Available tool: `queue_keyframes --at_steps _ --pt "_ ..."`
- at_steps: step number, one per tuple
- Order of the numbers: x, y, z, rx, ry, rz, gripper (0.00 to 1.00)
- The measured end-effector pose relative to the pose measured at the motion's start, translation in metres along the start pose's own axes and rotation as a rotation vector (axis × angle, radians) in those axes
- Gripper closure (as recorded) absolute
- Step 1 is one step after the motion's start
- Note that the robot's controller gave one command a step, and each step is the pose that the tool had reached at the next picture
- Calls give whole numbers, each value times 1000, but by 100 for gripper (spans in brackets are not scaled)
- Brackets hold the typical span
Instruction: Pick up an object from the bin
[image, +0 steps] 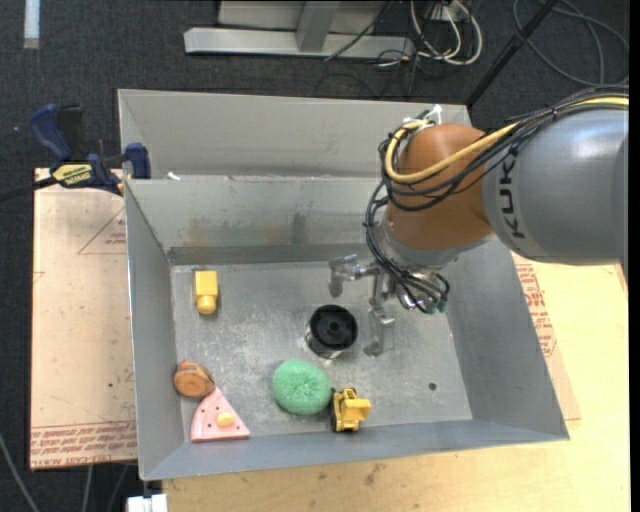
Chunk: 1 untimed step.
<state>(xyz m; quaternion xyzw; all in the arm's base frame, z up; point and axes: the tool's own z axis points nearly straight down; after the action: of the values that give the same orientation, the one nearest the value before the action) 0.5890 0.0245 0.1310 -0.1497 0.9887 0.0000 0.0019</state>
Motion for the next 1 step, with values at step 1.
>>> queue_keyframes --at_steps 1 --pt "-11 16 60 -1 1 99 0"
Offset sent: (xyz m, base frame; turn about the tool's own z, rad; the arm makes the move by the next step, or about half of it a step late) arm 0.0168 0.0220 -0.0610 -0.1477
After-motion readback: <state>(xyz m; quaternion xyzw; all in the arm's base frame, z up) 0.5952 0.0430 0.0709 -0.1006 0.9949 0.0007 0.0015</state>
